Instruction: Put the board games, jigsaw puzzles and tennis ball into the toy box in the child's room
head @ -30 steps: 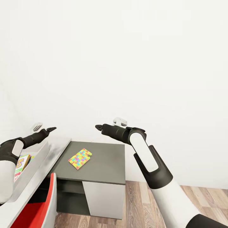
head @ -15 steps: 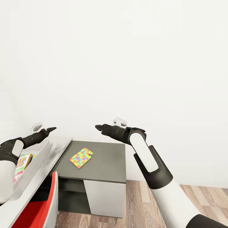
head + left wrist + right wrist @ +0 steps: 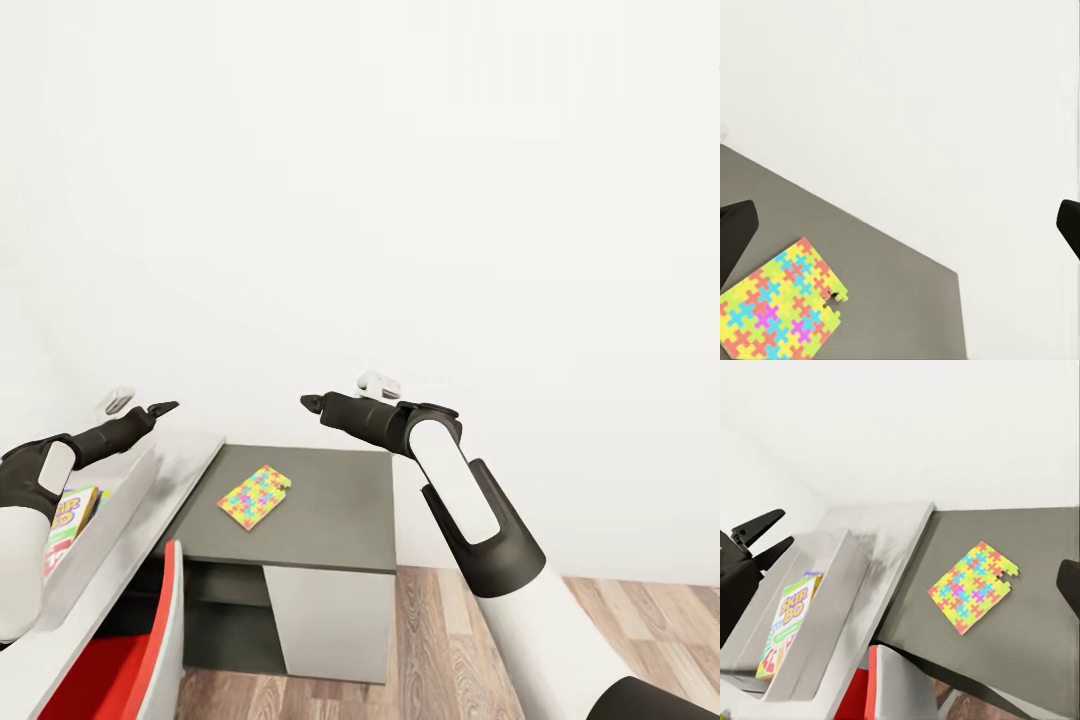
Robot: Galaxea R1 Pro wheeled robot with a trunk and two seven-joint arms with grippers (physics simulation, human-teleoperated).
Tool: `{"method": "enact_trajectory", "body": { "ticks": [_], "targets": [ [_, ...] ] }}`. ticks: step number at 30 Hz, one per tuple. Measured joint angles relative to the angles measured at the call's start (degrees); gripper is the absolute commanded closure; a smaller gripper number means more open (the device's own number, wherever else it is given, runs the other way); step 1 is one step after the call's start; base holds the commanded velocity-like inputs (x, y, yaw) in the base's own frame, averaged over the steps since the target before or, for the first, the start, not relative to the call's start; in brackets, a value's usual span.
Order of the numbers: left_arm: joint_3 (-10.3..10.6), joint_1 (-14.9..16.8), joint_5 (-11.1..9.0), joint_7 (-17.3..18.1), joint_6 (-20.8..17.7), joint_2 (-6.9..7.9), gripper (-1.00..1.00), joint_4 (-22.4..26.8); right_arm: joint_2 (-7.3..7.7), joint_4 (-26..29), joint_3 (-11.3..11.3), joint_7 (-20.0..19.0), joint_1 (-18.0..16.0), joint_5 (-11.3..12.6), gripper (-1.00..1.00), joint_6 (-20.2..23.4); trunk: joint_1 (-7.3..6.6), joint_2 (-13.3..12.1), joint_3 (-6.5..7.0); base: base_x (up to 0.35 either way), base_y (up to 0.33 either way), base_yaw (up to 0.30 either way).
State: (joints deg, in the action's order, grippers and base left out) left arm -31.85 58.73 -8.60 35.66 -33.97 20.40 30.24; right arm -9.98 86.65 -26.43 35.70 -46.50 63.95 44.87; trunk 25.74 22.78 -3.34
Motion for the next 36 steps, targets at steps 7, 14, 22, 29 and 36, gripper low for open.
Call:
{"method": "enact_trajectory", "body": {
  "ticks": [7,14,22,29,36],
  "targets": [
    [0.02,-0.01,-0.01,-0.02,0.0,-0.01,-1.0,0.0,0.0,-0.16,0.0,-0.06,0.0,-0.04,-1.0,0.0,0.01,0.0,0.4,-0.033,0.0,-0.215],
    [0.04,-0.01,0.0,-0.01,0.0,-0.01,-1.0,0.0,0.0,-0.2,0.0,-0.09,0.0,-0.06,-1.0,0.01,0.0,0.0,0.83,-0.016,0.0,-0.222],
    [0.05,0.0,0.05,-0.03,0.0,-0.01,-1.0,0.0,0.0,-0.2,0.09,-0.01,0.28,-0.28,-1.0,0.01,0.0,0.0,1.31,-0.001,0.0,-0.223],
    [0.92,0.0,0.06,-0.09,0.16,-0.02,-1.0,0.0,0.0,-0.2,0.53,-0.11,0.69,-0.29,-1.0,0.16,0.0,0.0,1.74,0.0,0.0,-0.223],
    [2.12,0.0,0.14,-0.13,0.14,0.0,-1.0,0.01,-0.01,-2.98,1.0,-0.09,2.78,-0.75,-1.0,0.21,0.0,0.0,2.07,0.0,0.0,-0.155]
  ]
}}
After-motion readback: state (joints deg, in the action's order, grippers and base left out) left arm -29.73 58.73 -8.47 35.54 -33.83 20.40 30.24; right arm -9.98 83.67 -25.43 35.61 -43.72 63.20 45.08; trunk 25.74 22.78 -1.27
